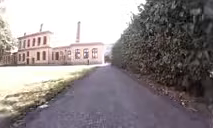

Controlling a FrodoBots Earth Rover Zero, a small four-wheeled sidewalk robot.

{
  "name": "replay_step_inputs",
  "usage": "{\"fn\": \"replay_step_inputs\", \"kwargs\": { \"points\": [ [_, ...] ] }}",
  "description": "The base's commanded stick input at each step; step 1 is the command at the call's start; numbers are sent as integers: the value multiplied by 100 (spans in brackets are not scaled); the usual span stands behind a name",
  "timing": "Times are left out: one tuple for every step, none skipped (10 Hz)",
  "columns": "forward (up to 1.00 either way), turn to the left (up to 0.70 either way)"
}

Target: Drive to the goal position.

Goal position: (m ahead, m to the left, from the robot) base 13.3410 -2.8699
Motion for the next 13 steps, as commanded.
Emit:
{"fn": "replay_step_inputs", "kwargs": {
  "points": [
    [70, 0],
    [70, 0],
    [70, 0],
    [70, 0],
    [70, 0],
    [70, 0],
    [70, 0],
    [70, 0],
    [70, 0],
    [70, 0],
    [70, 0],
    [70, 1],
    [70, 35]
  ]
}}
